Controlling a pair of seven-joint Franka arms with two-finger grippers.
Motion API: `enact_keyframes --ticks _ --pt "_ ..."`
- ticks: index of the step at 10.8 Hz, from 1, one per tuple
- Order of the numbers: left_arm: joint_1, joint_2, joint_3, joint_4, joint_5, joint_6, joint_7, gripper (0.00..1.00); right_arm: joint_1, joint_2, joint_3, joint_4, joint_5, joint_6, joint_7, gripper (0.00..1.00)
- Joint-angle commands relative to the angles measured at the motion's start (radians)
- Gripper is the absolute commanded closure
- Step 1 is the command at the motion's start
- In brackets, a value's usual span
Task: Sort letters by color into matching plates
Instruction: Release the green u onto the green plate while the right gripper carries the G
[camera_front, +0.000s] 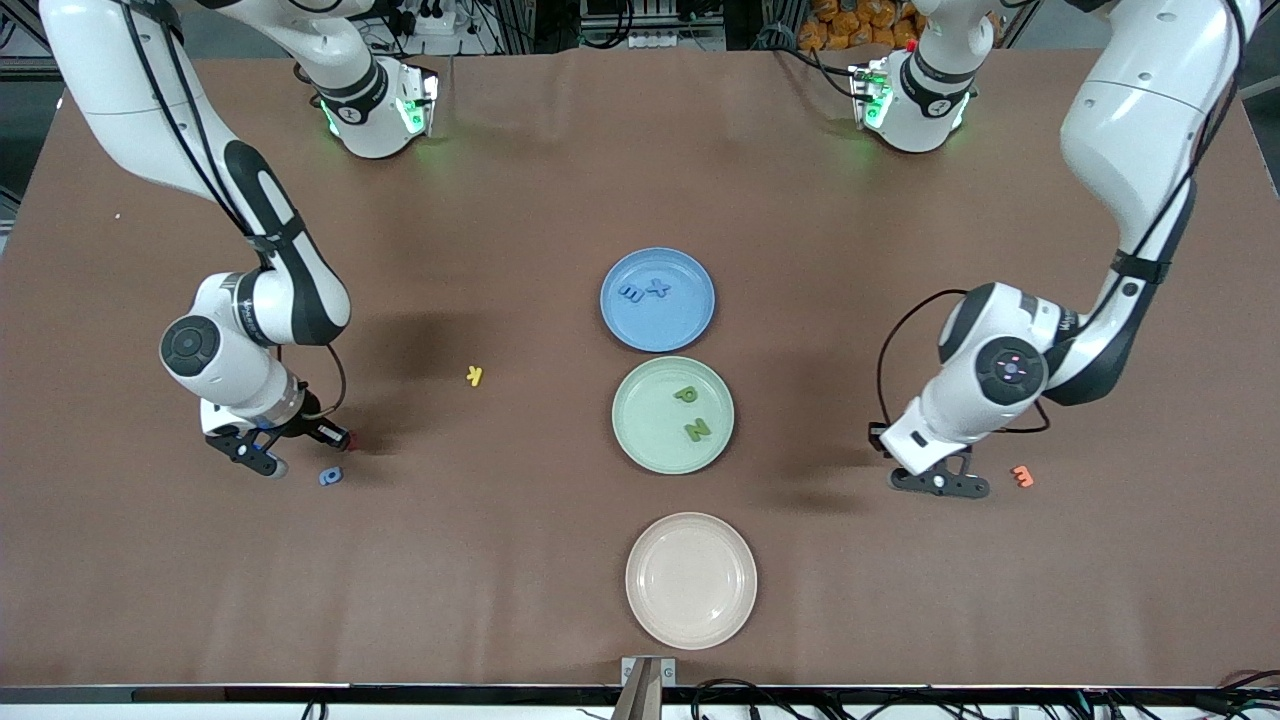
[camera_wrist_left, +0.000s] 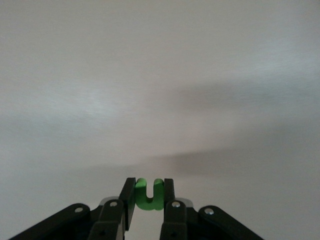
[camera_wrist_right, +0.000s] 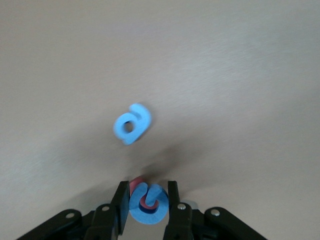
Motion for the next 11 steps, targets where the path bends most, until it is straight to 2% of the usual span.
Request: enact_keyframes --ticks 1,4,8,11 --pt "-0.115 -0.005 0.011 0.042 0.008 -0.058 -0.201 1.00 -0.007 -0.040 0.063 -0.008 -0.014 -0.043 -0.007 0.76" --pt "-0.218 0.001 0.019 0.044 -0.011 -0.058 -0.373 1.00 0.019 -0.049 0.126 -0.006 -0.016 -0.052 -0.005 0.76" --pt "-0.367 0.060 0.025 0.128 -0.014 -0.056 -0.582 1.00 0.146 -0.060 0.128 0.017 -0.107 -0.154 -0.003 0.76" --pt "-0.456 0.126 0.028 0.206 -0.012 -0.052 -0.668 1.00 0.241 -0.075 0.131 0.047 -0.126 -0.221 0.000 0.76"
